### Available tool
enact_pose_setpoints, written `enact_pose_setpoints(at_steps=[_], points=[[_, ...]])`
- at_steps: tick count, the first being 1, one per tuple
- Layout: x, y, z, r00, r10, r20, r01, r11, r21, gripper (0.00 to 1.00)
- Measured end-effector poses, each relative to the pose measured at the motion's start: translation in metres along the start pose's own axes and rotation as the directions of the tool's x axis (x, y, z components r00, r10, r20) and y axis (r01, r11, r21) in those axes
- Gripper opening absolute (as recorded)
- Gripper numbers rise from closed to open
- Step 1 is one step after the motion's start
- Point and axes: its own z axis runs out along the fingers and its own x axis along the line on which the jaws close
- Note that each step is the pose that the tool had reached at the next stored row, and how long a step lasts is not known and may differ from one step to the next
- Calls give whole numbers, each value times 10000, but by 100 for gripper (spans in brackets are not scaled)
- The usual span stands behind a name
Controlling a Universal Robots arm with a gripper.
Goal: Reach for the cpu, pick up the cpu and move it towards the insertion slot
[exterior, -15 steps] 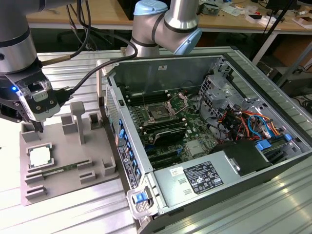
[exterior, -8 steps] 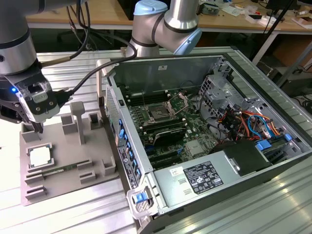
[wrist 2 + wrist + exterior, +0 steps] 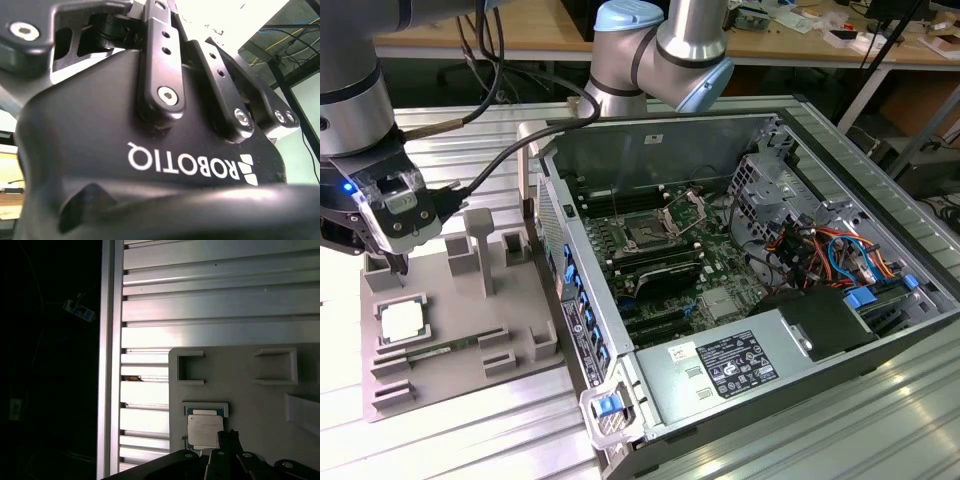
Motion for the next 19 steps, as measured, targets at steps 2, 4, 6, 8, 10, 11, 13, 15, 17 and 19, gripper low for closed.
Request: enact_pose_setpoints(at_steps=[2, 4, 6, 8, 10, 11, 13, 15, 17, 19], points=[[2, -1, 5, 10000, 0, 0, 0, 10000, 0, 11], [3, -1, 11, 10000, -1, 0, 1, 10000, 0, 11], [5, -2, 17, 10000, -1, 1, 1, 10000, 0, 11], [7, -3, 22, 10000, -2, 0, 2, 10000, 0, 11], [9, -4, 27, 10000, -2, 0, 2, 10000, 0, 11], [10, -4, 32, 10000, -2, 0, 2, 10000, 0, 11], [12, -5, 38, 10000, -3, 0, 3, 10000, 0, 11], [14, -6, 43, 10000, -3, 0, 3, 10000, 0, 11], [15, -7, 49, 10000, -4, 0, 4, 10000, 0, 11], [17, -8, 55, 10000, -4, 0, 4, 10000, 0, 11]])
